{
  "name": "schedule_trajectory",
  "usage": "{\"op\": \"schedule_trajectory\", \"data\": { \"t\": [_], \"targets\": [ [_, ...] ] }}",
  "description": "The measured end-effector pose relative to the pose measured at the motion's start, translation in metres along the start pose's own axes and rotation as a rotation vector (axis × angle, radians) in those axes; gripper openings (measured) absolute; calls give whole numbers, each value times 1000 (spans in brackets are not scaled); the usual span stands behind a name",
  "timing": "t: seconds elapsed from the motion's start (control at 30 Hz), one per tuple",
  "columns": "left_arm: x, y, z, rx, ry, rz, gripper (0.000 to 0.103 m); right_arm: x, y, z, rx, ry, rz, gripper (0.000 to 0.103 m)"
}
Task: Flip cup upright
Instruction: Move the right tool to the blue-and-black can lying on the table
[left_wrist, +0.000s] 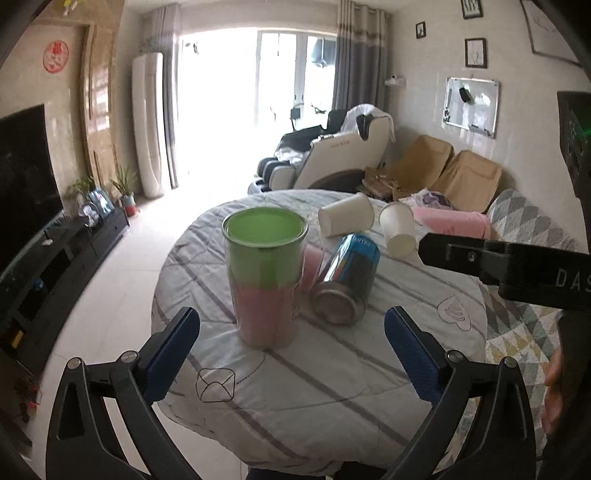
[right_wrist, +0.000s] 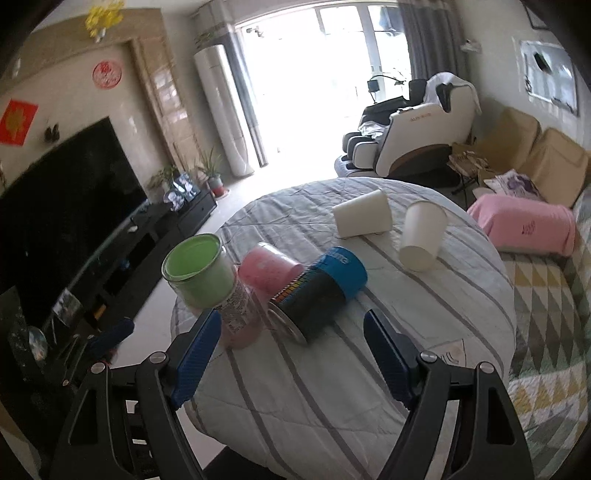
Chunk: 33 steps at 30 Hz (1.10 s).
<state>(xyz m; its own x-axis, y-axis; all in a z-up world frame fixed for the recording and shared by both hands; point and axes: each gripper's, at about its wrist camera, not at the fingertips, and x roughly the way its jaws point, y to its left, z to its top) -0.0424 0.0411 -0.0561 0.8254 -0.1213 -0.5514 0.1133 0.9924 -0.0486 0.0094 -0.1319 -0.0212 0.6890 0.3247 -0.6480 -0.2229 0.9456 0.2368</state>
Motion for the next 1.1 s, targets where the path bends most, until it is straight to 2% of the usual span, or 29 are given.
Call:
{"op": "schedule_trajectory", "data": {
  "t": [0.33,0.57,0.73,0.93,1.1],
  "targets": [
    [-2,-16,3,37,-12,53,103,-7,-20,-9,54,-10,28,81],
    [7,-25,2,61,14,64,103,2,-31,-11,99,25,70,81],
    [16,-21,0,69,33,75,103,26,-42,-5,190,84,100,81],
    [33,-8,-1,61,64,88,103,72,-58,1,313,197,90,81],
    [46,1,1,65,79,67,103,111,-73,3,439,267,146,81]
  ]
}}
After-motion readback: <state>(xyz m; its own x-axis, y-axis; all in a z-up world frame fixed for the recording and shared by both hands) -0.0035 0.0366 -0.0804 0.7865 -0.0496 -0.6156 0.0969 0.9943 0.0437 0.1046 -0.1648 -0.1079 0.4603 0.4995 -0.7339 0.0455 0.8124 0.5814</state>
